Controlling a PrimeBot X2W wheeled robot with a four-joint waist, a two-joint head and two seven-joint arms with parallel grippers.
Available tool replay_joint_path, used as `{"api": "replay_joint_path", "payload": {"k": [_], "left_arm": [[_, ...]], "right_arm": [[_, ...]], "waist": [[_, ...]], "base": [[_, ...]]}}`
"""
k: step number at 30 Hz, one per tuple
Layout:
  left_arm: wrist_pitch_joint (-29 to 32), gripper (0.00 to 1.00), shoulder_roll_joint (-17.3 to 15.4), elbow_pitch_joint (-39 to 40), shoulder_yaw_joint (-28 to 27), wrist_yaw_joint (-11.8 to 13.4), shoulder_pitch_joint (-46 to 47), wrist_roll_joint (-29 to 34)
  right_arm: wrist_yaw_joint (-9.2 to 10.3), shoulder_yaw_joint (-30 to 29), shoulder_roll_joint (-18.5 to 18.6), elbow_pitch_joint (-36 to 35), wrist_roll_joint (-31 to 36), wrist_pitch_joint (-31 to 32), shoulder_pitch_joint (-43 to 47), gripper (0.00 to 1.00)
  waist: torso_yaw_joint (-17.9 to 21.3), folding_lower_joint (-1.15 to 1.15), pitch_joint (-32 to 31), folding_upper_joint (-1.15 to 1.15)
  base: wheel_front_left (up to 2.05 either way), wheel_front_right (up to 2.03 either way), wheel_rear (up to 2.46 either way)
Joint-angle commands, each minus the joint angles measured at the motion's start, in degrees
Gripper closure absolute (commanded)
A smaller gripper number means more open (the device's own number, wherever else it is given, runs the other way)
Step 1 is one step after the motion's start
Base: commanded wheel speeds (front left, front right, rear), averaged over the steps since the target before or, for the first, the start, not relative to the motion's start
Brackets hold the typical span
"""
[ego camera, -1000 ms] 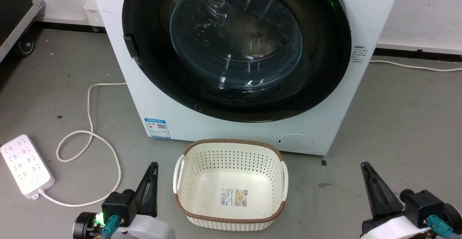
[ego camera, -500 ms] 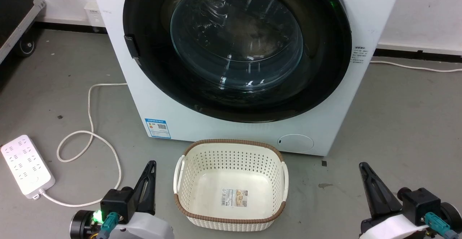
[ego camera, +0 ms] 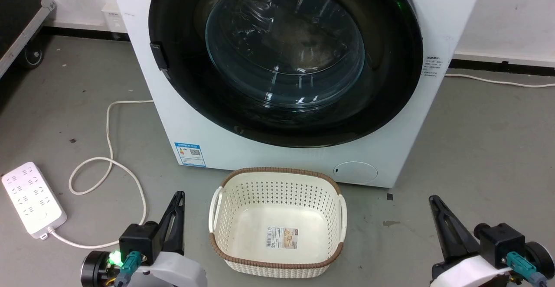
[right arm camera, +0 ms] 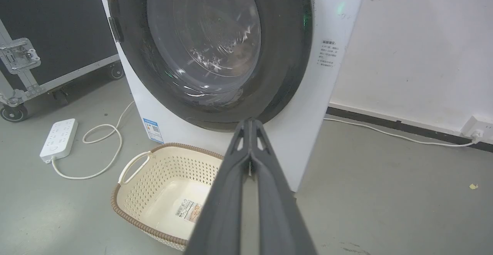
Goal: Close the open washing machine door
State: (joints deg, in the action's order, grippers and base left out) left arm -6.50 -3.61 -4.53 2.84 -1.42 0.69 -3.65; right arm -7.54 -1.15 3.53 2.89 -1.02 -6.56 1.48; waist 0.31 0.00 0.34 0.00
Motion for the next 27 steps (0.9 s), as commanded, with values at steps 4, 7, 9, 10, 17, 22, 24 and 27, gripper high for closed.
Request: {"api": "replay_joint_path", "payload": {"k": [4,7,9,10,17,22,24,27], "left_arm": [[0.63,1.00,0.16,0.69,-0.39,0.34,-0.41,0.59],[0.99,1.00,0.20,0.92,-0.54,0.40,-0.43,0.77],[1.22,1.00,0.22,1.07,-0.64,0.45,-0.44,0.90],[1.34,1.00,0.23,1.15,-0.69,0.47,-0.44,0.96],[2.39,1.00,0.33,1.84,-1.13,0.66,-0.49,1.51],[2.98,1.00,0.39,2.22,-1.37,0.77,-0.52,1.81],[3.21,1.00,0.41,2.38,-1.47,0.81,-0.53,1.94],[3.56,1.00,0.45,2.61,-1.61,0.88,-0.55,2.12]], "right_arm": [[0.03,0.20,-0.33,-0.71,0.25,0.68,-0.84,1.00],[0.03,0.25,-0.35,-0.84,0.29,1.03,-0.87,1.00],[0.03,0.29,-0.36,-0.93,0.33,1.27,-0.90,1.00],[0.03,0.31,-0.37,-0.97,0.34,1.38,-0.91,1.00],[0.04,0.48,-0.43,-1.36,0.48,2.44,-1.03,1.00],[0.04,0.58,-0.46,-1.58,0.56,3.03,-1.09,1.00],[0.04,0.61,-0.47,-1.67,0.59,3.26,-1.12,1.00],[0.04,0.67,-0.49,-1.80,0.63,3.62,-1.16,1.00]], "waist": [[-0.03,0.00,-0.03,0.00],[-0.04,0.00,-0.05,0.00],[-0.05,0.00,-0.06,0.00],[-0.06,0.00,-0.06,0.00],[-0.11,0.00,-0.12,0.00],[-0.14,0.00,-0.15,0.00],[-0.15,0.00,-0.16,0.00],[-0.17,0.00,-0.18,0.00]], "base": [[0.00,0.00,0.00],[0.00,0.00,0.00],[0.00,0.00,0.00],[0.00,0.00,0.00],[0.00,0.00,0.00],[0.00,0.00,0.00],[0.00,0.00,0.00],[0.00,0.00,0.00]]}}
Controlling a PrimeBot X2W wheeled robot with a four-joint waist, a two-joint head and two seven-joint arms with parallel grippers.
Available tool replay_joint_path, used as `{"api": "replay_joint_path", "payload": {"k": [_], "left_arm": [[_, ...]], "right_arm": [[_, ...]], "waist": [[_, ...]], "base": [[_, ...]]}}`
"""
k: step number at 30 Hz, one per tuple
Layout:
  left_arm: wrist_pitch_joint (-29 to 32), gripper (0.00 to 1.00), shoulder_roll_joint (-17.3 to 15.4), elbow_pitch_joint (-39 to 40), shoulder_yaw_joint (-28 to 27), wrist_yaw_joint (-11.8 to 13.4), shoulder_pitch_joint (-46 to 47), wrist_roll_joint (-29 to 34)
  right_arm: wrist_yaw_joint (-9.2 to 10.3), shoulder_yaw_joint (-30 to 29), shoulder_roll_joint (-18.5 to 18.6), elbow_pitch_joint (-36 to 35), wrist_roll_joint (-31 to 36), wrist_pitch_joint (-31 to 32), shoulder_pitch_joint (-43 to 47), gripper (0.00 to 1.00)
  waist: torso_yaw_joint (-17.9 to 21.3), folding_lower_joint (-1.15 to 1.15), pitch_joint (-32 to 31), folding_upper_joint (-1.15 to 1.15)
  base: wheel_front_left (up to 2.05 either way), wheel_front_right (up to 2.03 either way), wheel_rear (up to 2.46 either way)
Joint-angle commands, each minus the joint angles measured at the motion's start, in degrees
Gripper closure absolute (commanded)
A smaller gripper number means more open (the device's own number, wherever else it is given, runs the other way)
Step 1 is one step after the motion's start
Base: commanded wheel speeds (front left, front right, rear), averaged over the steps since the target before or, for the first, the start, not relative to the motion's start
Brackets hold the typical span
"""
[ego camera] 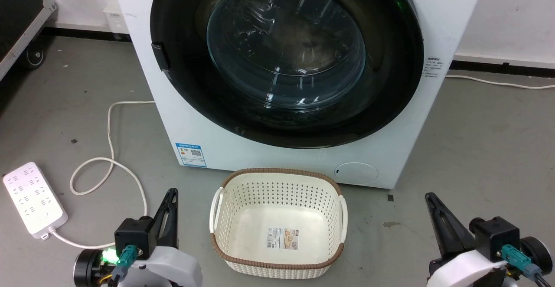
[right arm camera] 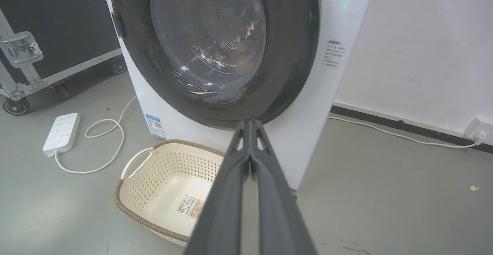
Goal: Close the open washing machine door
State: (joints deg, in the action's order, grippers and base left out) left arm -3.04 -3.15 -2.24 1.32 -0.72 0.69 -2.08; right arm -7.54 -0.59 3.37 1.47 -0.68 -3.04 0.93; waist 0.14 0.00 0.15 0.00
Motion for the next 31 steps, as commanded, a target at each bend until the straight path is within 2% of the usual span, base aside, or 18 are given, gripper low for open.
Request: {"api": "replay_joint_path", "payload": {"k": [1,31], "left_arm": [[0.22,1.00,0.00,0.39,-0.15,0.20,-0.56,0.61],[3.04,1.00,0.27,2.24,-1.32,0.72,-0.69,2.08]], "right_arm": [[0.04,0.13,-0.33,-0.41,0.31,0.21,-0.62,1.00],[0.05,0.59,-0.49,-1.47,0.68,3.04,-0.93,1.00]], "waist": [[-0.01,0.00,0.00,0.00],[-0.14,0.00,-0.15,0.00]], "base": [[0.00,0.00,0.00],[0.00,0.00,0.00]]}}
